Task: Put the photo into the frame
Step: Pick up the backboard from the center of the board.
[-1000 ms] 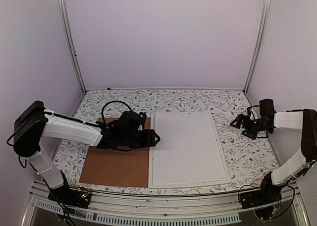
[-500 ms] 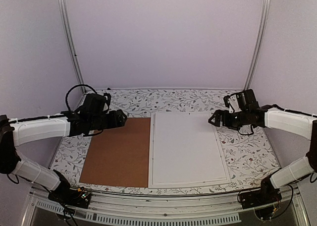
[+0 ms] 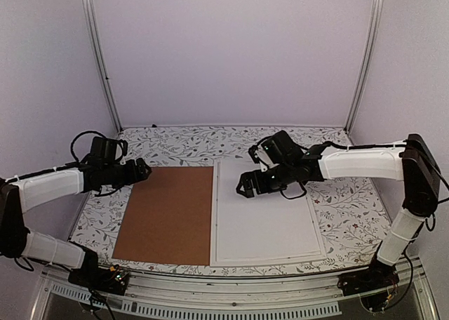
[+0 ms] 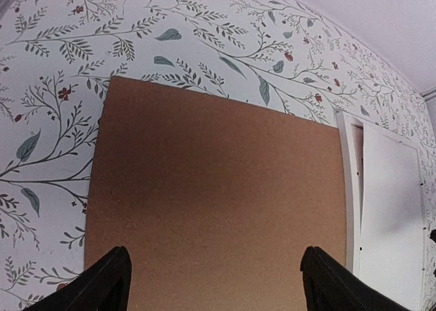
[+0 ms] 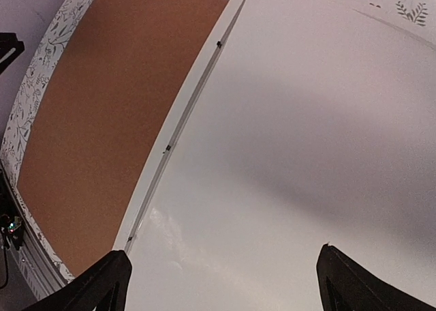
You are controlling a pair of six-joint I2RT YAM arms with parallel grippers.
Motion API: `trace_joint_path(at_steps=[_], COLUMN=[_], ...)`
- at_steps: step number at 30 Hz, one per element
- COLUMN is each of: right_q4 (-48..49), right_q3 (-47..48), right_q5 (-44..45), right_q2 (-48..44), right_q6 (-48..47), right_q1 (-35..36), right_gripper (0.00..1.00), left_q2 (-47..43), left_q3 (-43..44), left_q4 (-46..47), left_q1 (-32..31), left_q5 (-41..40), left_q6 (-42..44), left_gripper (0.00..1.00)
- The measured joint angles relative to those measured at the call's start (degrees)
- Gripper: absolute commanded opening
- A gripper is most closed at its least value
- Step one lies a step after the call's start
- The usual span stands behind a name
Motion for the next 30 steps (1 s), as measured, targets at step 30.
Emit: trace_joint_path(at_steps=[30], right_q4=[-2.36], right_q3=[29.05], right_q5=[-9.05], right_q2=[29.22], right_q6=[1.84], right_q1=[14.53], right_gripper=[0.99], left_q2=[2.89], left_q3=[-7.15], left_q4=[4.02], left_q1=[6.03], left_q5=[0.74], left_q6=[-1.20], left_gripper=[0.88])
